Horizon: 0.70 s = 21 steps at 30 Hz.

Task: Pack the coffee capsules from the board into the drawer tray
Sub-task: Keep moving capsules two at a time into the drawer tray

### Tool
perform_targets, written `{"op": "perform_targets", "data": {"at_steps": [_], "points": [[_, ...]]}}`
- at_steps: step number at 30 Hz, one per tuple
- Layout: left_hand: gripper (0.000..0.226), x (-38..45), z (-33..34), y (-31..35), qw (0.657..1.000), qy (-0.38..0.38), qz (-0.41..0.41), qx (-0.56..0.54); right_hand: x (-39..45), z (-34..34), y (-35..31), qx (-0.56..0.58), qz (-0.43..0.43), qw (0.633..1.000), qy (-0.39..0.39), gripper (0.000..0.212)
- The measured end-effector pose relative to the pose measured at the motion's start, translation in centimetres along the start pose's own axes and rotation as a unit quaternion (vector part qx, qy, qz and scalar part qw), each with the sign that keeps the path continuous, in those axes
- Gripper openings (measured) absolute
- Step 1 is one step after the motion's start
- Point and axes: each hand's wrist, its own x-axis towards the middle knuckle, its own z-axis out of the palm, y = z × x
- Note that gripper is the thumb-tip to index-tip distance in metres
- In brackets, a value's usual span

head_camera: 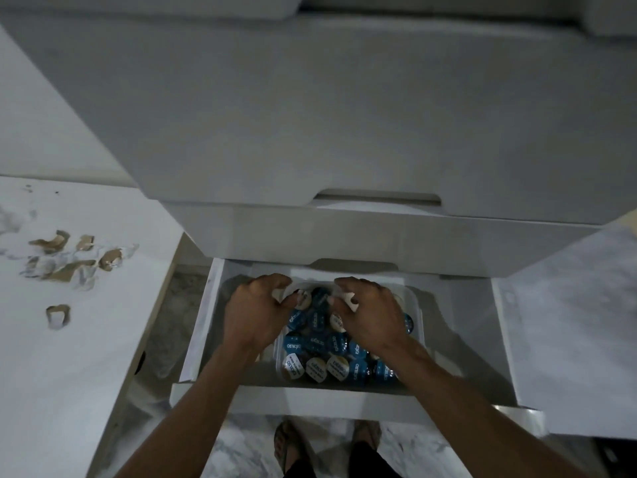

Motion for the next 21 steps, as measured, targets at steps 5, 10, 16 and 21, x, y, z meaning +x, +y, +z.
{"op": "perform_targets", "data": {"at_steps": [5,10,16,21], "points": [[0.033,-1.5,-1.8,2.1,0.998,0.001,0.014,-0.063,-3.1,-2.7,-1.2,0.149,0.088,0.984,0.05,0.039],[0.035,-2.8,-1.8,6.2,0.994,-0.006,0.043,-0.1,-5.8,-5.2,-1.4,0.184,0.085,0.974,0.101,0.037],[0.031,-5.5,0.1,14.6,0.99,0.003,0.092,-0.11,-10.5,-12.1,1.5,0.213,0.065,0.963,0.152,0.033],[0.021,-8.4,5.2,25.2,0.98,-0.002,0.133,-0.151,-15.4,-19.6,9.8,0.208,0.065,0.957,0.194,0.032]]}}
